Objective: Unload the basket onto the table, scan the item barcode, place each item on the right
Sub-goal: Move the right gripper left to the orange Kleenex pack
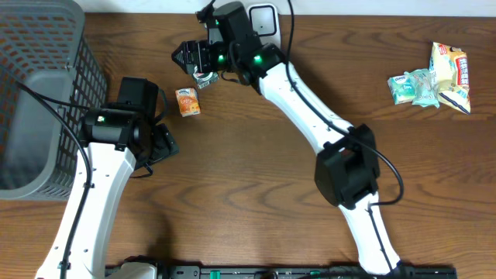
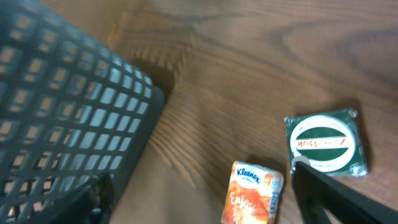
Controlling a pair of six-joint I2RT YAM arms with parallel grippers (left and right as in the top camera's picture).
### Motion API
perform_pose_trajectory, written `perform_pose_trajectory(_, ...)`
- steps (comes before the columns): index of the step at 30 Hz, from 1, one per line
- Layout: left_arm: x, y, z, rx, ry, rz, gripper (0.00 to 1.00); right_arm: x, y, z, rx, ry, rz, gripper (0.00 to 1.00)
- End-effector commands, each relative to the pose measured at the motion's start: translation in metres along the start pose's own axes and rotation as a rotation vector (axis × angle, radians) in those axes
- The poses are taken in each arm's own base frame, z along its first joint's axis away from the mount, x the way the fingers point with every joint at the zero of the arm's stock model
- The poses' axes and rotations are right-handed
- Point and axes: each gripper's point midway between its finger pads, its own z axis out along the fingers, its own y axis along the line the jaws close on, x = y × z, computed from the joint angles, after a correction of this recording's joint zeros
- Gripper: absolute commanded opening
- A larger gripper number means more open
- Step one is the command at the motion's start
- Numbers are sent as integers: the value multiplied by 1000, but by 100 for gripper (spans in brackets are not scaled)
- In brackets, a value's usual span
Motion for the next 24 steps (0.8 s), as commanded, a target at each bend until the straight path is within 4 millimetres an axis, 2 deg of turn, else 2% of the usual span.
perform_pose_trajectory(1,0,3,1,-13,1,-7,97,32,-17,33,31,64,59,78)
perform_pose_trajectory(9,0,3,1,-13,1,-7,98,75,-28,61,58,159,63,57)
perform_pose_trajectory(12,0,3,1,-13,1,-7,98,88,-34,67,91,182,67,55)
perform_pose_trajectory(15,0,3,1,-13,1,-7,98,101,-50,71,168,204,74,48)
perform_pose_trajectory(20,0,3,1,-13,1,-7,98,124,-64,78,209,260,91,49)
perform_pose_trajectory(24,0,3,1,-13,1,-7,97,134,-76,76,259,289,102,46)
